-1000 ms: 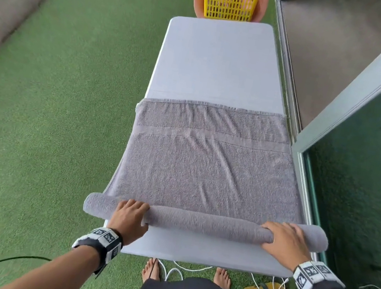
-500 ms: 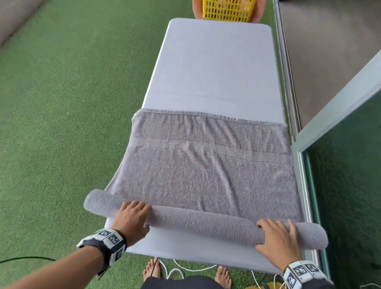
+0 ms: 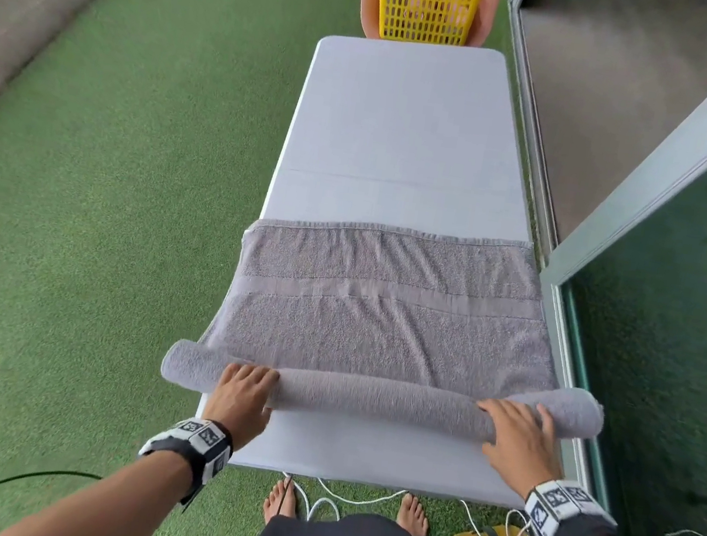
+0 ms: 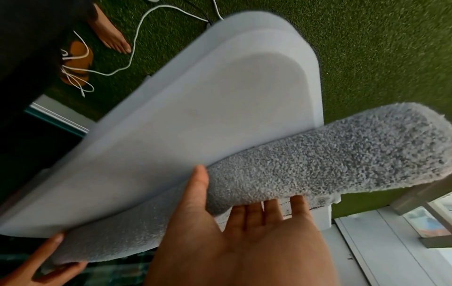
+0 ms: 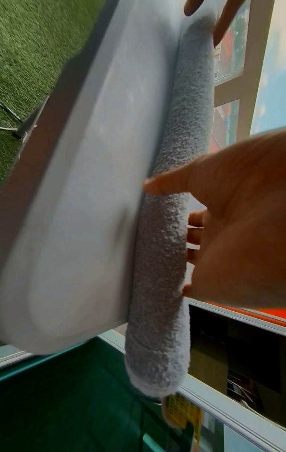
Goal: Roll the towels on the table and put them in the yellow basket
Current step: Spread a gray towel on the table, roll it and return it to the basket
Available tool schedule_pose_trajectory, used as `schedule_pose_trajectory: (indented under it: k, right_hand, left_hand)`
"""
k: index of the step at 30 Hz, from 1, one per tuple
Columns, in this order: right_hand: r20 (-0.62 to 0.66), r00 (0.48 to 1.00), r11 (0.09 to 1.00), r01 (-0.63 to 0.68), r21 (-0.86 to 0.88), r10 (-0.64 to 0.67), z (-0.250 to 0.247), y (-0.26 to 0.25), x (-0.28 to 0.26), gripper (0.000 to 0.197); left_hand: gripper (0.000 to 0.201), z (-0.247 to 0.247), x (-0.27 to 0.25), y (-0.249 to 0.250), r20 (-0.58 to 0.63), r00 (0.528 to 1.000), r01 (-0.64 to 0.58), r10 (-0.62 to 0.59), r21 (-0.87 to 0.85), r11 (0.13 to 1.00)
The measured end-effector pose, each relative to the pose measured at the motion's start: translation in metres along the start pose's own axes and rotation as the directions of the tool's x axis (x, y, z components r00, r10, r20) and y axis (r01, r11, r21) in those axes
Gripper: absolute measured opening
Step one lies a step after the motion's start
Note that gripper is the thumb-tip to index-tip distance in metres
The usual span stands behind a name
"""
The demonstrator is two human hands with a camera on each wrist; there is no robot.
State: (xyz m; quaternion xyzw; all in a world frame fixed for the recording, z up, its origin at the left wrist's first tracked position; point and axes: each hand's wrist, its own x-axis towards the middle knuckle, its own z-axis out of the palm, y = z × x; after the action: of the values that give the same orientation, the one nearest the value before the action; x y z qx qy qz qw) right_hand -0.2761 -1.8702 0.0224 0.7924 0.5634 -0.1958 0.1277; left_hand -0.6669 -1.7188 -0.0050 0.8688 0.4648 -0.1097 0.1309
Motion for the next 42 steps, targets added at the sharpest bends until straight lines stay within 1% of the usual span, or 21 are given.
schedule_pose_trajectory:
  k: [2,4,5,8,10,12,13,15,17,20,21,24,26,27,30,32,34,36,37,39,42]
  right_hand:
    - [0.034,0.999,1.0,-0.013,-0.001,0.013,-0.001,0.001,0.001,0.039]
    - [0.074,0.997,0.999,-0.025,0.035,0.022,-0.006,0.003,0.009,0.033]
    - [0.069,0.997,0.998,-0.036,0.059,0.032,-0.011,0.003,0.014,0.035]
    - [-0.043,0.998,0.989,-0.031,0.141,0.038,-0.024,0.003,0.025,0.045]
    - [0.027,0.999,0.984,-0.022,0.176,0.017,-0.023,0.004,0.026,0.055]
    - [0.14,0.99,0.997,0.017,0.073,-0.028,-0.016,0.004,0.019,0.07]
    - [0.151,0.987,0.999,0.05,0.006,-0.05,-0.01,0.003,0.015,0.075]
    - [0.129,0.988,0.994,0.096,-0.054,-0.089,-0.003,0.001,0.003,0.072]
    - [0.124,0.985,0.99,0.129,-0.054,-0.121,-0.001,0.001,-0.004,0.056]
    - [0.212,0.974,0.997,0.082,-0.008,-0.079,-0.007,0.003,-0.003,0.051]
    - [0.219,0.974,0.998,0.061,0.017,-0.063,-0.011,0.004,0.001,0.053]
    - [0.128,0.99,0.989,0.035,0.144,-0.054,-0.024,0.007,0.017,0.056]
    - [0.04,0.998,0.975,0.03,0.219,-0.039,-0.025,0.006,0.025,0.047]
    - [0.041,0.999,0.972,0.023,0.235,-0.034,-0.024,0.006,0.026,0.048]
    - [0.096,0.993,0.993,0.053,0.109,-0.064,-0.004,0.002,0.015,0.073]
    - [0.051,0.996,0.997,0.068,0.028,-0.069,0.009,-0.002,0.001,0.075]
    - [0.036,0.997,0.997,0.068,0.023,-0.069,0.016,-0.005,-0.006,0.067]
    - [0.072,0.996,0.996,0.051,0.067,-0.055,0.015,-0.003,-0.003,0.061]
    - [0.08,0.996,0.996,0.036,0.084,-0.042,0.012,-0.001,0.002,0.059]
    - [0.05,0.998,0.992,0.015,0.126,-0.022,-0.002,0.003,0.016,0.052]
    - [-0.068,0.998,0.976,0.02,0.219,-0.006,-0.025,0.008,0.035,0.043]
  left_hand:
    - [0.028,-0.004,-0.002,0.003,0.022,1.0,0.01,-0.01,0.022,1.0]
    - [0.013,-0.011,0.005,0.004,0.024,1.0,0.017,-0.017,0.012,1.0]
    - [0.015,-0.016,0.01,0.003,0.01,0.999,0.033,-0.033,-0.022,0.999]
    - [0.047,-0.026,0.021,0.002,-0.05,0.992,0.11,-0.115,-0.097,0.989]
    - [0.054,-0.027,0.021,0.001,0.0,0.993,0.117,-0.118,-0.106,0.988]
    - [0.07,-0.019,0.014,-0.002,0.042,0.998,0.054,-0.053,-0.042,0.998]
    - [0.073,-0.016,0.007,-0.002,0.06,0.998,0.024,-0.024,0.007,1.0]
    - [0.064,-0.007,-0.007,0.0,0.095,0.995,0.003,-0.009,0.059,0.998]
    - [0.05,-0.003,-0.016,0.007,0.086,0.996,-0.013,0.008,0.067,0.998]
    - [0.03,-0.009,-0.016,0.008,0.062,0.998,-0.012,0.008,0.065,0.998]
    - [0.031,-0.012,-0.012,0.004,0.041,0.999,-0.01,0.007,0.063,0.998]
    - [0.063,-0.021,-0.001,-0.003,-0.033,0.999,0.021,-0.023,-0.04,0.999]
    - [0.074,-0.022,0.002,-0.005,0.011,0.998,0.066,-0.066,-0.061,0.996]
    - [0.078,-0.019,0.002,-0.005,0.048,0.997,0.07,-0.067,-0.053,0.996]
    - [0.091,-0.007,-0.006,-0.003,0.095,0.995,-0.003,-0.004,0.067,0.998]
    - [0.082,0.002,-0.013,-0.003,0.101,0.995,-0.021,0.012,0.088,0.996]
    - [0.052,0.003,-0.018,-0.001,0.075,0.997,-0.029,0.024,0.064,0.998]
    - [0.033,-0.006,-0.015,0.0,0.011,1.0,-0.019,0.018,0.073,0.997]
    - [0.031,-0.01,-0.011,0.0,-0.014,1.0,-0.019,0.021,0.08,0.997]
    - [0.041,-0.017,0.0,-0.001,-0.072,0.997,-0.007,0.008,0.015,1.0]
    - [0.052,-0.024,0.016,0.0,-0.098,0.992,0.062,-0.074,-0.12,0.991]
